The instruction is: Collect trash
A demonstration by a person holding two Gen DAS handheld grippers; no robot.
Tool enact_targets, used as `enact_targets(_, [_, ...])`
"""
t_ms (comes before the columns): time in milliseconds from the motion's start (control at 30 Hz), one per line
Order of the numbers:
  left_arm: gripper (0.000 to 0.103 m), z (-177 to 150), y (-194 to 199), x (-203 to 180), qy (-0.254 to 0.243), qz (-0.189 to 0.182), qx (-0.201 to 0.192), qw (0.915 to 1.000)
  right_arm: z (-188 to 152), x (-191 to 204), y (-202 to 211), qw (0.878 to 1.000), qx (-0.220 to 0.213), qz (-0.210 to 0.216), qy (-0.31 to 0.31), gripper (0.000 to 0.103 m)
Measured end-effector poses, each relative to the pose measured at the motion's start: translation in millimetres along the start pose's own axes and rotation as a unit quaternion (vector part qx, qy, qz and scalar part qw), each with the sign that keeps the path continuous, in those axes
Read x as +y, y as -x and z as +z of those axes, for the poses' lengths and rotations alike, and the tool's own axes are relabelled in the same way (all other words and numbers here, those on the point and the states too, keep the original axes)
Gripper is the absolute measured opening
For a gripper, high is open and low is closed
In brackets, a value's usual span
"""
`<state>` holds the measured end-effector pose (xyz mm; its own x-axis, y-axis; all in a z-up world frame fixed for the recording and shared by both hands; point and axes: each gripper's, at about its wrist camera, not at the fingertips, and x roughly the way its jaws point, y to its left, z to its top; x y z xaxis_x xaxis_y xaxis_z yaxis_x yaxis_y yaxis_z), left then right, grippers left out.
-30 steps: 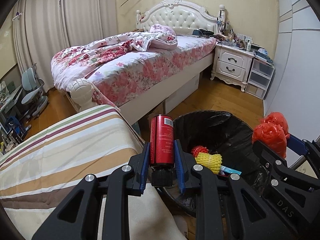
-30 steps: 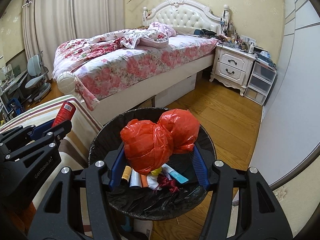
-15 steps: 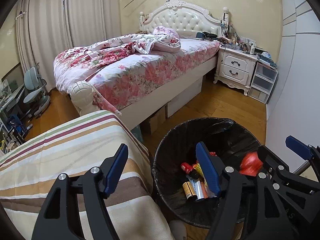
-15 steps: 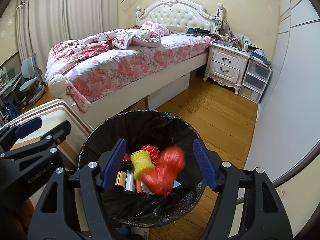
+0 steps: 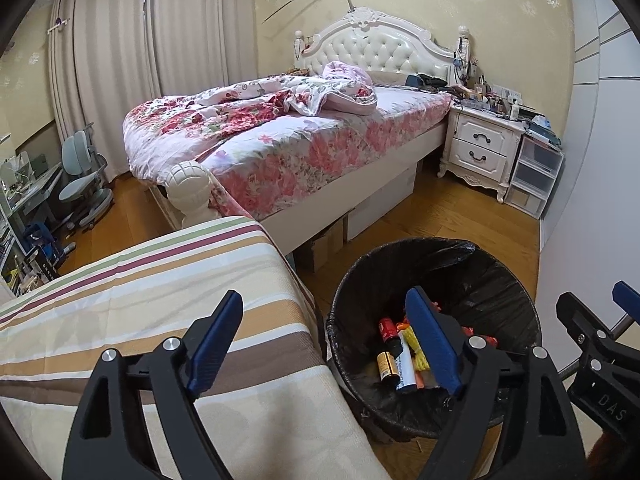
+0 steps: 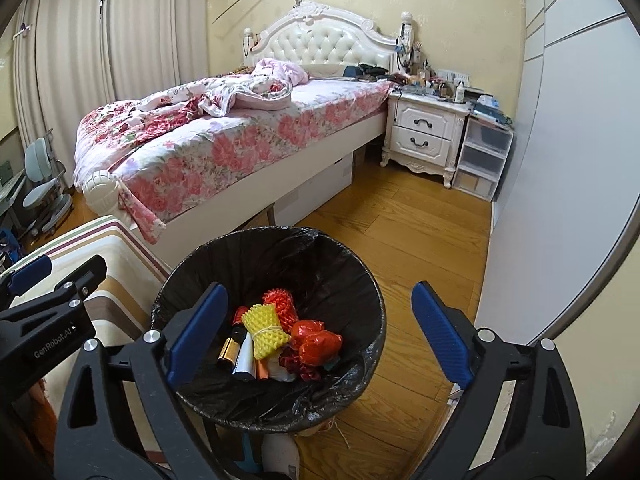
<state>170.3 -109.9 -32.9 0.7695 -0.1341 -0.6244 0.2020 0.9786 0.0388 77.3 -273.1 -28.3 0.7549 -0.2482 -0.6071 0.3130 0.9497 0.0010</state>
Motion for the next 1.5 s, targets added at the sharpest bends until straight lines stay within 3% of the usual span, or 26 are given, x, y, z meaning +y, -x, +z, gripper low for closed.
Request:
enact_targets(367, [0.084, -35.6, 43.2, 22.3, 0.014, 0.028, 0.001, 0.9995, -31.4, -3.1, 44.7, 1.000, 0.001, -0.028, -0.009, 0.095])
enact_targets(867, [0.085, -74.4, 110.6, 45.3, 0.027, 0.039, -0.009, 0.9988, -69.2, 17.1, 118.8, 1.000, -0.022, 0.007, 0.014, 0.095])
enact_targets(1500, [0.085, -84.7, 135.0, 59.1, 0.042, 0.047, -0.016, 0.9979, -73.6, 33.3, 138.9, 0.999, -0.035, 0.019, 0.033, 0.095])
